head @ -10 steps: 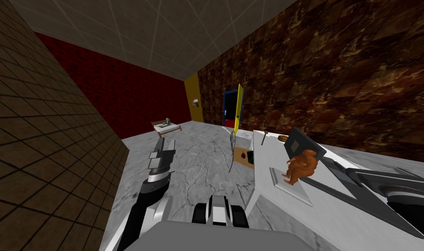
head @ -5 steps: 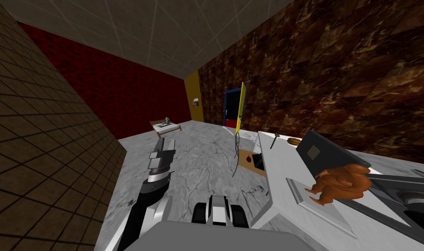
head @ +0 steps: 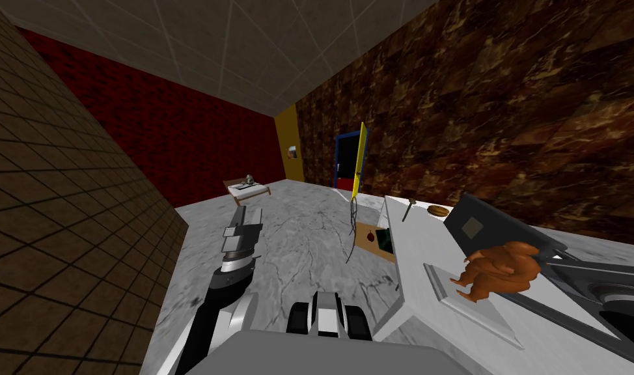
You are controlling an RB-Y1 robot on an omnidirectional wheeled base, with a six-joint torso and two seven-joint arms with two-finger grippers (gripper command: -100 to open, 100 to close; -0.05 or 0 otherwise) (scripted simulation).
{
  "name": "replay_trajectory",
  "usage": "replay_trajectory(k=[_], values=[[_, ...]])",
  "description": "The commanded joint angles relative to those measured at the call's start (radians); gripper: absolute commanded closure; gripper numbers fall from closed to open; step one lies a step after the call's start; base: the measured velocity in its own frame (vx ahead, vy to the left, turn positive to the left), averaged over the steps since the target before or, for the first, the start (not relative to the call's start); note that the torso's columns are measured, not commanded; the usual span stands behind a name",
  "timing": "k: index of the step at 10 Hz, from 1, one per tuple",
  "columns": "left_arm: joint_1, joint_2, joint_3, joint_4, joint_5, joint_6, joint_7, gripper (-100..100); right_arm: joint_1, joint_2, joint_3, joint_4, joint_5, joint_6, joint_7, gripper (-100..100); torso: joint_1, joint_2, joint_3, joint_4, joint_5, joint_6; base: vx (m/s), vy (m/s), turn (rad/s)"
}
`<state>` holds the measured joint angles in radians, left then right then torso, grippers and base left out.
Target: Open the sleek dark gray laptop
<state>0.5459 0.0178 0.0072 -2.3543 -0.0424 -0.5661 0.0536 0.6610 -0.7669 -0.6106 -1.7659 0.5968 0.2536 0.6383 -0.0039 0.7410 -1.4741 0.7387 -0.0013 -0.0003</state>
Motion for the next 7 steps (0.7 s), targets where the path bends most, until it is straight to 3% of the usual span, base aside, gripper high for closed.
replay_trajectory(k=[1, 4, 5, 6, 7], values=[[0.000, 0.000, 0.000, 0.000, 0.000, 0.000, 0.000, 0, -0.043, 0.016, -0.003, 0.028, -0.053, -0.024, -0.058, 100, 0.002, -0.001, -0.001, 0.000, 0.000, 0.000, -0.151, -0.095, -0.020], [0.000, 0.000, 0.000, 0.000, 0.000, 0.000, 0.000, 0, -0.091, 0.032, -0.006, 0.058, -0.111, -0.048, -0.119, 100, 0.004, -0.005, -0.003, -0.001, 0.002, 0.000, -0.109, -0.102, -0.019], [0.000, 0.000, 0.000, 0.000, 0.000, 0.000, 0.000, 0, -0.078, 0.028, -0.005, 0.051, -0.095, -0.041, -0.100, 100, 0.003, -0.005, -0.003, -0.001, 0.001, 0.000, -0.043, -0.039, 0.041], [0.000, 0.000, 0.000, 0.000, 0.000, 0.000, 0.000, 0, -0.073, 0.030, -0.017, 0.031, -0.081, -0.058, -0.086, -100, 0.007, -0.007, -0.004, -0.002, 0.002, 0.000, -0.121, 0.032, 0.000], [0.000, 0.000, 0.000, 0.000, 0.000, 0.000, 0.000, 0, -0.070, 0.030, -0.021, 0.023, -0.074, -0.062, -0.079, -100, 0.010, -0.001, -0.001, -0.001, 0.003, 0.000, -0.178, 0.056, -0.012]])
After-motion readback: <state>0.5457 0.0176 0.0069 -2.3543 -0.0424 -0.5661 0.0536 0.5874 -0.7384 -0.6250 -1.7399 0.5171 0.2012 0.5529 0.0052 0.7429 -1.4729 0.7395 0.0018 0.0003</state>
